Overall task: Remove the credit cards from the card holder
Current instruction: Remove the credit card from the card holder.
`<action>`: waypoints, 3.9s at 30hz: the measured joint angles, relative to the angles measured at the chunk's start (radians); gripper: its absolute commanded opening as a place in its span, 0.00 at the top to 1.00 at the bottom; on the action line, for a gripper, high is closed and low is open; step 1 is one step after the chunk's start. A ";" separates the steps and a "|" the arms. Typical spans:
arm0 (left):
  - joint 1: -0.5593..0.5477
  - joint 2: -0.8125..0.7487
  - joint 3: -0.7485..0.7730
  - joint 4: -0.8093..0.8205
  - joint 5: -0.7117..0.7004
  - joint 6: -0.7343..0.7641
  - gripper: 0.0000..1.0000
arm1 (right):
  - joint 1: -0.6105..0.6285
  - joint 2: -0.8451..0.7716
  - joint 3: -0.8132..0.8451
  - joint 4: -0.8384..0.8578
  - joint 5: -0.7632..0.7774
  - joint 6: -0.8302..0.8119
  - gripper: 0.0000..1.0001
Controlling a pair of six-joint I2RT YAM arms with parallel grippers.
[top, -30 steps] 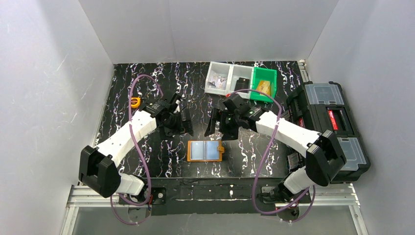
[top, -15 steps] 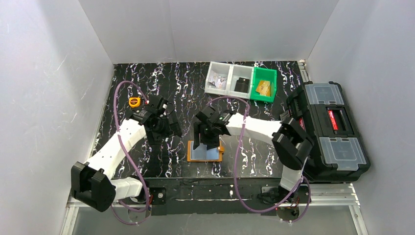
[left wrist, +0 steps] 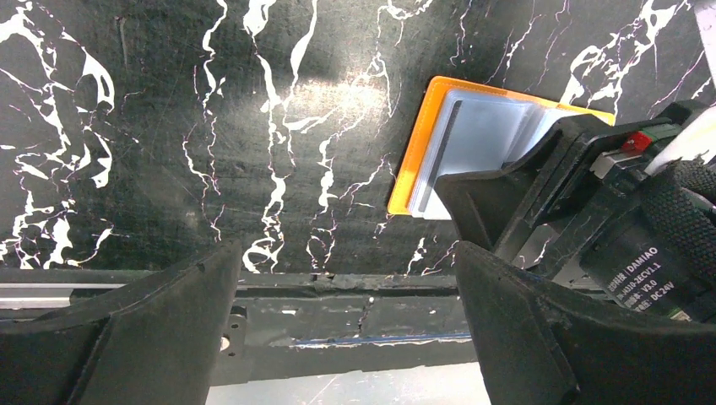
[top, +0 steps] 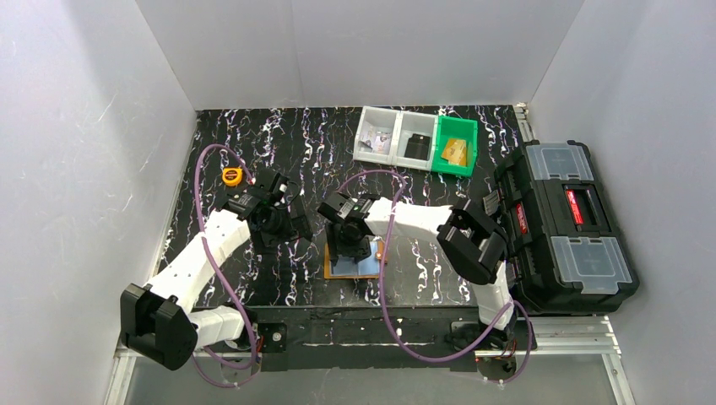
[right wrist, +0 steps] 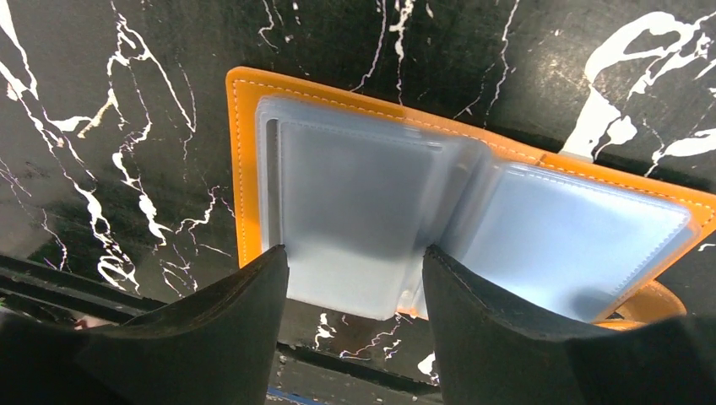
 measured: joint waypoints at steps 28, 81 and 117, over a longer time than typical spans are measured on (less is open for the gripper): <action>-0.015 0.148 -0.090 0.161 0.225 -0.019 0.35 | -0.061 -0.100 -0.228 0.241 -0.151 -0.063 0.89; -0.153 0.409 -0.103 0.399 0.332 -0.041 0.91 | -0.142 -0.094 -0.315 0.386 -0.362 -0.037 0.95; -0.192 0.365 -0.079 0.347 0.266 -0.090 1.00 | -0.166 -0.261 -0.306 0.060 -0.095 -0.124 0.64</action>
